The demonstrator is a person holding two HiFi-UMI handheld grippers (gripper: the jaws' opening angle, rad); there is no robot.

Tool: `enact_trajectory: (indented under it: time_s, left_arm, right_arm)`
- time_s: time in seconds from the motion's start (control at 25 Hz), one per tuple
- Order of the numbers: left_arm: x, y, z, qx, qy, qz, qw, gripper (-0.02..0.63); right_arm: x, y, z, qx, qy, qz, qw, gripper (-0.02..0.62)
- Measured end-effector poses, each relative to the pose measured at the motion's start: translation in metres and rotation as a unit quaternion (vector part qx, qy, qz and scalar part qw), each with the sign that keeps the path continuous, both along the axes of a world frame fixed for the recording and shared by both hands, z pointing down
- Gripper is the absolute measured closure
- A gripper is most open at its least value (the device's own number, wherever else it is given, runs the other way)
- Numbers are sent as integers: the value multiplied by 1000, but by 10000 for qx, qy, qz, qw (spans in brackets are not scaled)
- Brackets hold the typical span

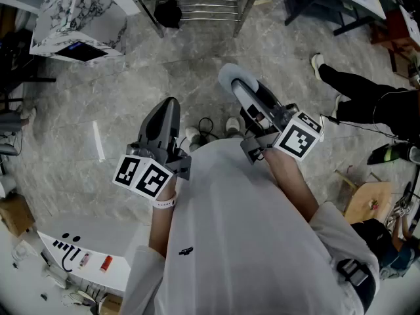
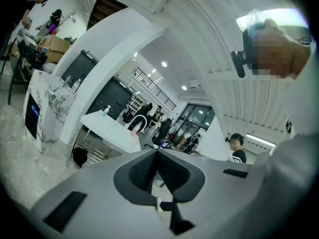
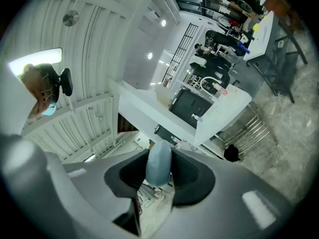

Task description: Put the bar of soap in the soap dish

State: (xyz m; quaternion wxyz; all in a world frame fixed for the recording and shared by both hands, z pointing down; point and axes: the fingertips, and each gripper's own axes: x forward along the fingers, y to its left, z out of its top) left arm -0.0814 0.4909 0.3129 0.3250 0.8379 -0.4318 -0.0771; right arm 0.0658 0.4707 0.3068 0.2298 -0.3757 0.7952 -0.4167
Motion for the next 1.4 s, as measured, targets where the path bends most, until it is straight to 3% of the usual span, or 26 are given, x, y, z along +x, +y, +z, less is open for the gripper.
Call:
enact_trajectory:
  time_s: [0.32,0.68,0.88,1.4]
  left_arm:
    - [57,7,-5,-45,-150,-164,9997,597]
    - [96,24,12,-217,-226,-493,9983,597]
    - [133,31,7,-162,-457,-335,9983,597]
    - [115,-25,32,-341,-318,-234,9986,597]
  right_arm:
    - [48,3,4,-69,-161,-140,9997,454]
    - [87,13,16,-74,-361,-428,9984,454]
    - [113,21,21,-8,12,-560,9984,454]
    - [91,-30,29,40,343,-574,9978,456]
